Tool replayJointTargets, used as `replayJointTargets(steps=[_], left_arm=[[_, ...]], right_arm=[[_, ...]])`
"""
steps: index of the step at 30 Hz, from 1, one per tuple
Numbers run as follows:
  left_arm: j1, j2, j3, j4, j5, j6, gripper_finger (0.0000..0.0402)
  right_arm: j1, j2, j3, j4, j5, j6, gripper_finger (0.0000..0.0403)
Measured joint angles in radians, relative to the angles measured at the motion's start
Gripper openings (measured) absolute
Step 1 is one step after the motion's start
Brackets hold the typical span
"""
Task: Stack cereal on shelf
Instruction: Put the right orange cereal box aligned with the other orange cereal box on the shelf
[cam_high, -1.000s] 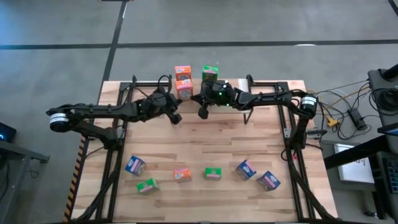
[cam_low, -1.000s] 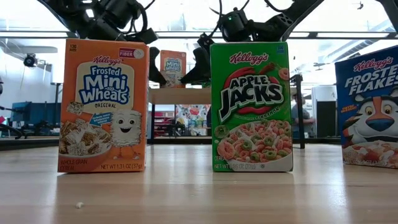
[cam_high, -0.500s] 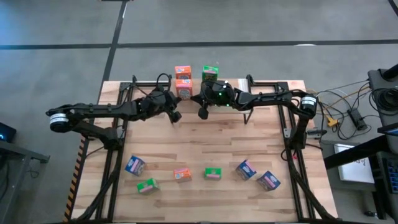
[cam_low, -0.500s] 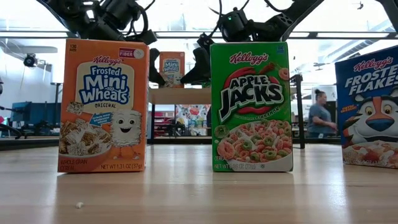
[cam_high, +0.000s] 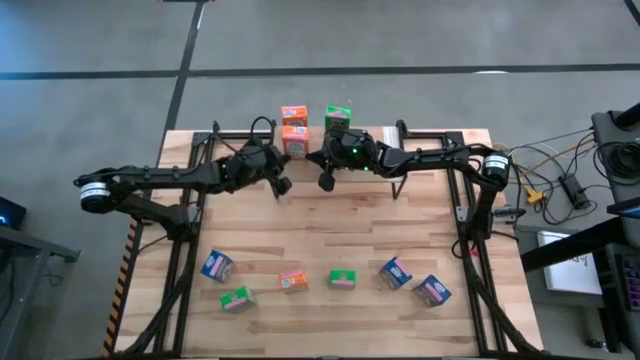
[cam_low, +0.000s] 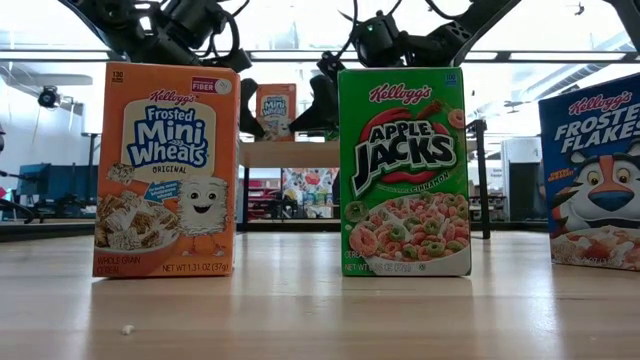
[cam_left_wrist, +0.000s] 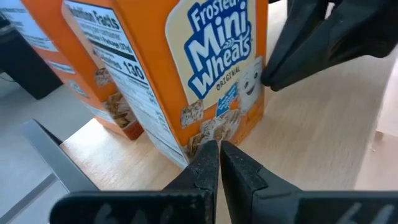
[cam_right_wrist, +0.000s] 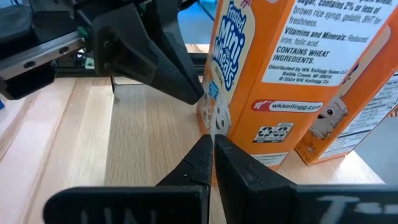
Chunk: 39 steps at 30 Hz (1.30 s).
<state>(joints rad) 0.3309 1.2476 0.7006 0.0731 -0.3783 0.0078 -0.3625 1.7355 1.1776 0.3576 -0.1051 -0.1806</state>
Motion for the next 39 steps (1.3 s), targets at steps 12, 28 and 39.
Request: replayJointTargets(steps=[12,28,39], left_arm=[[0.000,0.000,0.000,0.000,0.000,-0.009,0.0000],[0.000,0.000,0.000,0.000,-0.001,-0.021,0.0000],[0.000,0.000,0.000,0.001,-0.006,-0.028,0.0000]], right_arm=[[-0.007,0.000,0.009,0.018,0.001,-0.007,0.0009],[-0.011,0.000,0.009,0.019,0.001,-0.014,0.0009],[-0.016,0.000,0.009,0.022,0.002,-0.021,0.0009]])
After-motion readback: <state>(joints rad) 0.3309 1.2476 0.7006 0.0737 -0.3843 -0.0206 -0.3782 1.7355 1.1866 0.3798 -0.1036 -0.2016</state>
